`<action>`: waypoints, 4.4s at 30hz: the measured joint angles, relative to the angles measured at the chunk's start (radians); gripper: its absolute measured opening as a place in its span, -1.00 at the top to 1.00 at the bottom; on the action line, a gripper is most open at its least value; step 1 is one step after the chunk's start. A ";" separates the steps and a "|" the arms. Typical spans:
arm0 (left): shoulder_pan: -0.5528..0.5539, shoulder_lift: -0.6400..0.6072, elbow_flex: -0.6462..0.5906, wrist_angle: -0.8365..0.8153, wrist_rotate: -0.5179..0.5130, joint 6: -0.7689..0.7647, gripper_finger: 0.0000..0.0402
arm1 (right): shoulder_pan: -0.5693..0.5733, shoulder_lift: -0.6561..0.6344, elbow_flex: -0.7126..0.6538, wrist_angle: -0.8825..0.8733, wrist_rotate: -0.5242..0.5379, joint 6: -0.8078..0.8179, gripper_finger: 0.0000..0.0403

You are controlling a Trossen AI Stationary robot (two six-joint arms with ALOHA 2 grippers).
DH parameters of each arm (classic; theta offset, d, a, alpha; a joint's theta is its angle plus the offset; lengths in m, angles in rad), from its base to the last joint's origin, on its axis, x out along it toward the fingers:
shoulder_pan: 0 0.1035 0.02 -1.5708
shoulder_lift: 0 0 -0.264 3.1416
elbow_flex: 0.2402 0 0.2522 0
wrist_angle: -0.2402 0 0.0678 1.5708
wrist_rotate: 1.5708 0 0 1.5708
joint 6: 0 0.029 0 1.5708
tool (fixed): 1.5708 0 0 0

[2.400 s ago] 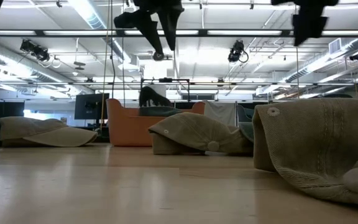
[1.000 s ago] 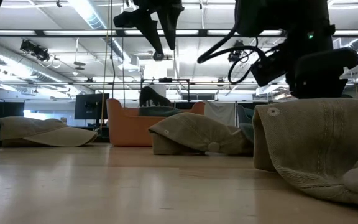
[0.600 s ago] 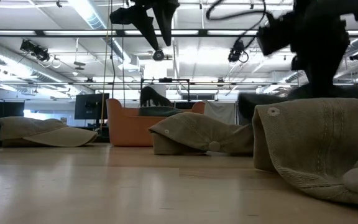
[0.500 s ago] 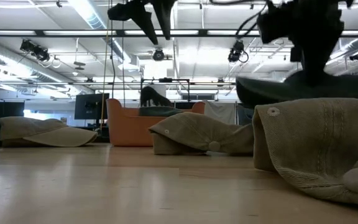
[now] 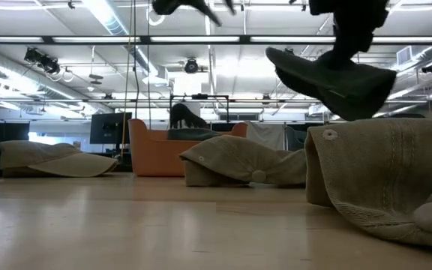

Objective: Pick & Place hat
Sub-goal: Put the blue cap into the orange bin

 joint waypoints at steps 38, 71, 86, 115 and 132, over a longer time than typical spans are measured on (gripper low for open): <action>0.008 0.009 0.000 0.106 -0.011 0.091 0.91 | -0.028 0.001 0.000 0.442 0.058 -0.351 0.63; 0.327 0.096 -0.002 -0.091 -0.150 0.103 0.94 | -0.011 -0.033 0.001 0.394 0.052 -0.239 0.18; 0.344 0.217 -0.002 0.115 -0.106 0.134 0.94 | -0.012 -0.033 0.001 0.386 0.053 -0.243 0.19; 0.331 0.216 0.049 -0.347 -0.073 0.147 0.35 | -0.015 -0.033 0.000 0.373 0.052 -0.243 0.19; 0.301 0.216 0.200 -0.503 -0.220 0.177 0.55 | -0.066 -0.033 0.000 0.444 0.087 -0.325 0.47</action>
